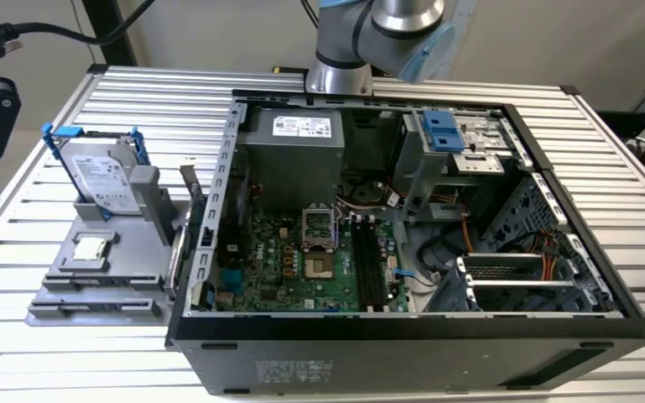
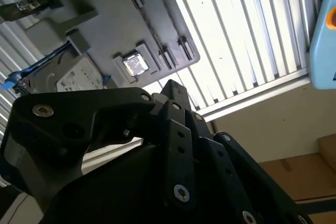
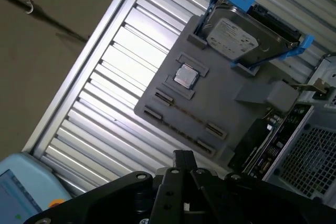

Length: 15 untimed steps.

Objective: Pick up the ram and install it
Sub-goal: 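Pick up the ram and move it above insertion slot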

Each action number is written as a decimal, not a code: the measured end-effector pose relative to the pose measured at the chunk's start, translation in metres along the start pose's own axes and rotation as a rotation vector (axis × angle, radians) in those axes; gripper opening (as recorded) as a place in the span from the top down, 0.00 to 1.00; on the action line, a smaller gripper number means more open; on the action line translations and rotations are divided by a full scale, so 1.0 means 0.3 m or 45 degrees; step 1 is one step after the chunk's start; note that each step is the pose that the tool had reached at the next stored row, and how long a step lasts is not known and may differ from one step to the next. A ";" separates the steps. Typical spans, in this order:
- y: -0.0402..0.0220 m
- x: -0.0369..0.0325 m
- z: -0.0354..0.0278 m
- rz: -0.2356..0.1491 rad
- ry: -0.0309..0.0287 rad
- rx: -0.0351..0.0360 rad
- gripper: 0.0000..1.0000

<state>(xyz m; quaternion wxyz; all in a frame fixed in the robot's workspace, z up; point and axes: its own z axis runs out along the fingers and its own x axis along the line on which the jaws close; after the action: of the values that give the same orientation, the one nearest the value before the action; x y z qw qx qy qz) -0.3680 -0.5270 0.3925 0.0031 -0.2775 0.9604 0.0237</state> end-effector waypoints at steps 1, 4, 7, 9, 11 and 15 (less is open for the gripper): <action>0.000 0.000 0.000 -0.010 0.0008 0.0007 1.00; 0.000 0.000 0.000 -0.045 0.0027 0.0038 1.00; 0.000 0.000 0.000 -0.077 0.0018 0.0075 1.00; 0.000 0.000 0.000 -0.097 -0.0013 0.0101 1.00; 0.000 0.000 0.001 -0.118 -0.0066 0.0136 1.00; 0.001 0.000 0.001 -0.150 -0.0151 0.0194 1.00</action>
<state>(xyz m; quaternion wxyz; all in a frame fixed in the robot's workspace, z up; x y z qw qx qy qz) -0.3681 -0.5267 0.3921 0.0123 -0.3334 0.9425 0.0178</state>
